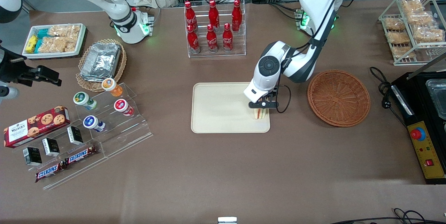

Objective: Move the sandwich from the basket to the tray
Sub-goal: 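Carry the held sandwich over the white tray and lower it, then open the left gripper to release the sandwich onto the tray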

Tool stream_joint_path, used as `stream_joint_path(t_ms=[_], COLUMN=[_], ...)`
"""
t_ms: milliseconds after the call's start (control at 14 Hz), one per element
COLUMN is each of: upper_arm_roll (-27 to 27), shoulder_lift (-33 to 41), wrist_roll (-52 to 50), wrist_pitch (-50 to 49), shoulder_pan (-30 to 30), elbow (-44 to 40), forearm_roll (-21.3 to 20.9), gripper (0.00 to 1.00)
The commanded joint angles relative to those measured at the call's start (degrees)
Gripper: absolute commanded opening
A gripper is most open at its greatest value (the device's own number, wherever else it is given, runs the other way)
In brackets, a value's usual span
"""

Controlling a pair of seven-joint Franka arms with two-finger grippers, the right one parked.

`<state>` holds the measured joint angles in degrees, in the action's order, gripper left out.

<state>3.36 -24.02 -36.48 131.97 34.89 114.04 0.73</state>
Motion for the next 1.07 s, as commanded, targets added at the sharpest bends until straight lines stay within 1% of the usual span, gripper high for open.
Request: stream_joint_path(t_ms=[0,143,214,286,429,714,786,857,1000], upper_arm_roll=[-0.3,-0.5,-0.8,-2.2,-2.7,-2.8,-2.4,-2.1,-2.7], shoulder_lift=[1.2,4.9,6.7,8.0,9.5,12.0,11.7,11.8,12.0], wrist_roll=[-1.1,-1.1,-0.8,-0.4,-0.7,0.1,0.4,2.2,8.8], wrist_pitch=[-9.4,-14.6,-17.4,-19.9,-21.4,-28.8,-31.3,-33.6,-36.4], shoulder_pan=[0.1,-0.7,-0.9,-1.7,-4.6,-12.3,-17.2,-20.4,-24.1], elbow=[-5.8,-8.6,-10.2,-11.9,-15.7,-23.0,-25.9,-28.0,-30.9], forearm_roll=[0.5,3.6,3.7,3.8,4.2,5.9,6.4,6.6,6.3], gripper=[1.0,1.0,1.0,1.0,1.0,1.0,1.0,1.0,1.0])
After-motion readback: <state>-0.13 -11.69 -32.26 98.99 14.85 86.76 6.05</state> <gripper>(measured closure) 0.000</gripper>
